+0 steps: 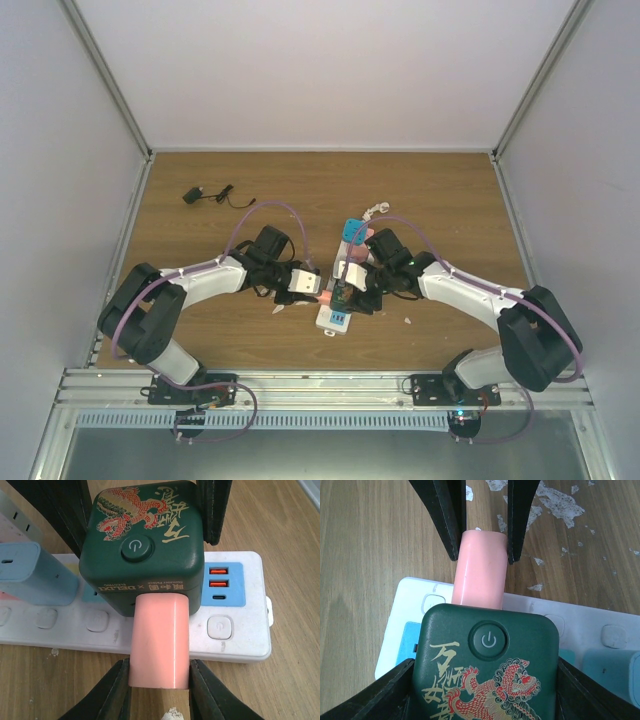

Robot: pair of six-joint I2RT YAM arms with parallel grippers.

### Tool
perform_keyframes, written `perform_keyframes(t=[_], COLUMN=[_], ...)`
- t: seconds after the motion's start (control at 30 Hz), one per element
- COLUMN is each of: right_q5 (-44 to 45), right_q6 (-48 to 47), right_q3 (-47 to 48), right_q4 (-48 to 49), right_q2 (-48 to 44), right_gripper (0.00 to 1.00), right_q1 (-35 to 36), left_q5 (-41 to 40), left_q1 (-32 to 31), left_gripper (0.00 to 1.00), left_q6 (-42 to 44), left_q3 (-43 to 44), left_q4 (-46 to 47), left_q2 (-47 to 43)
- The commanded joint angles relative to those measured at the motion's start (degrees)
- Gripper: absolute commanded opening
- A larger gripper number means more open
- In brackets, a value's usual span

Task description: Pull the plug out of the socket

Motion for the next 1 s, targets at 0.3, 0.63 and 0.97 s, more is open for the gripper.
perform_keyframes(t=[0.3, 0.63, 0.97], right_q5=[2.4, 3.6, 4.2], right_q6=[-1.7, -0.8, 0.1], right_q3=[-0.4, -0.7, 0.3], right_q4=[-6.9, -8.3, -10.0], right_q2=[1.9, 1.5, 1.7], right_gripper=[0.11, 0.06, 0.03], right_q1=[0.4, 0.4, 0.4], left_q5=[-2.0, -4.0, -6.1], left_q1=[6.9, 10.6, 14.1], left_gripper=[0.15, 0.13, 0.12], left_q6=[5.8, 9.6, 11.9], left_q3=[0.1, 1.1, 1.7], left_q4=[-2.7, -4.7, -5.0], left_q2=[-0.8, -0.7, -1.9])
